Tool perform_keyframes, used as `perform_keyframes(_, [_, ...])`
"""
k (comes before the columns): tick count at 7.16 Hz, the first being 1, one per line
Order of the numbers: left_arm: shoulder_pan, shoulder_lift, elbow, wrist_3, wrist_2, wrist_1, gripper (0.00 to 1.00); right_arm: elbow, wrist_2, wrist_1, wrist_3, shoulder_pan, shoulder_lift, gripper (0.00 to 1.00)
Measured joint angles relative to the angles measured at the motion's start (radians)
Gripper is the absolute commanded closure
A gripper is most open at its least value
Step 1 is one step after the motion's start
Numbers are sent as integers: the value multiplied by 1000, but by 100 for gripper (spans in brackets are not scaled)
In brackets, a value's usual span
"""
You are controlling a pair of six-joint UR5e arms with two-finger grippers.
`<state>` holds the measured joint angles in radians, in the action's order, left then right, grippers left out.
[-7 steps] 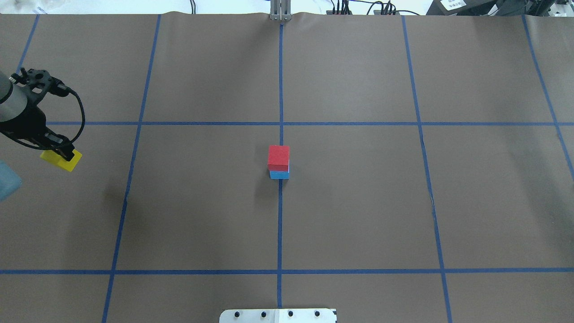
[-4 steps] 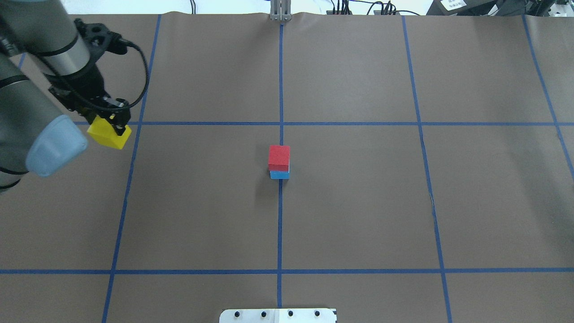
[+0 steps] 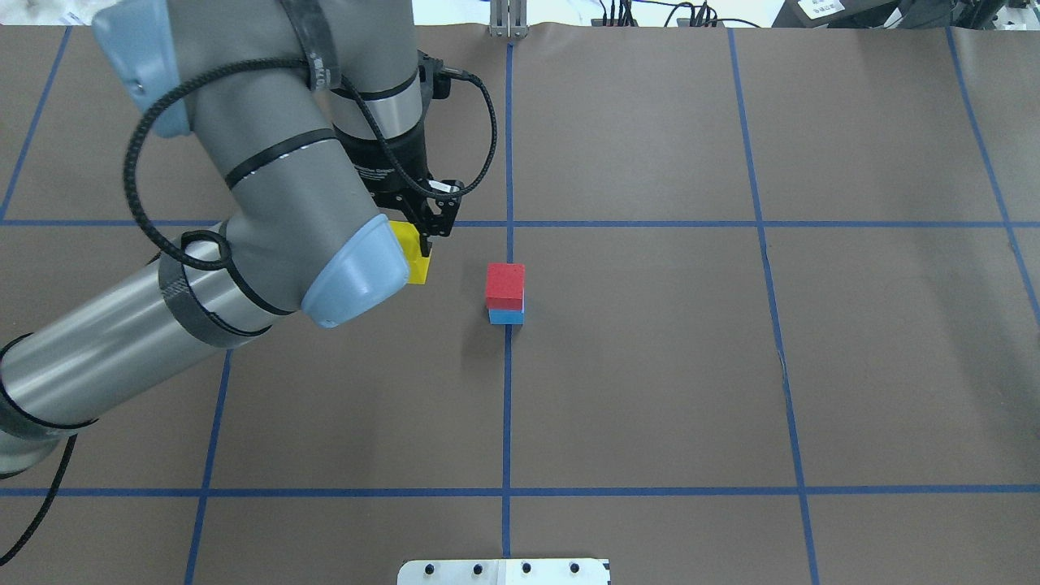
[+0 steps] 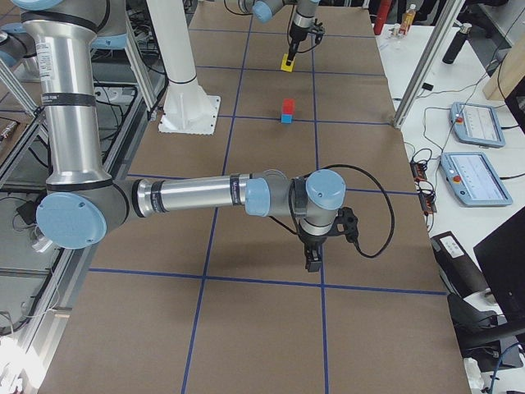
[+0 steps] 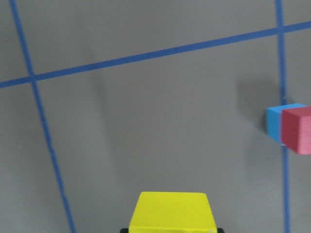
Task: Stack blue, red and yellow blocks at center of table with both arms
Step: 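Carry the yellow cube with the left gripper above the red cube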
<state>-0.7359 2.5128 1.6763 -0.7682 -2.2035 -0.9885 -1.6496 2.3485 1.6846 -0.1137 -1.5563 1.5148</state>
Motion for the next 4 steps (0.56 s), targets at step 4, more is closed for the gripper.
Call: perform_keyframes(4, [82,122,-225,-152,29,-194,100,1,0,-5,-11,-4,5,1])
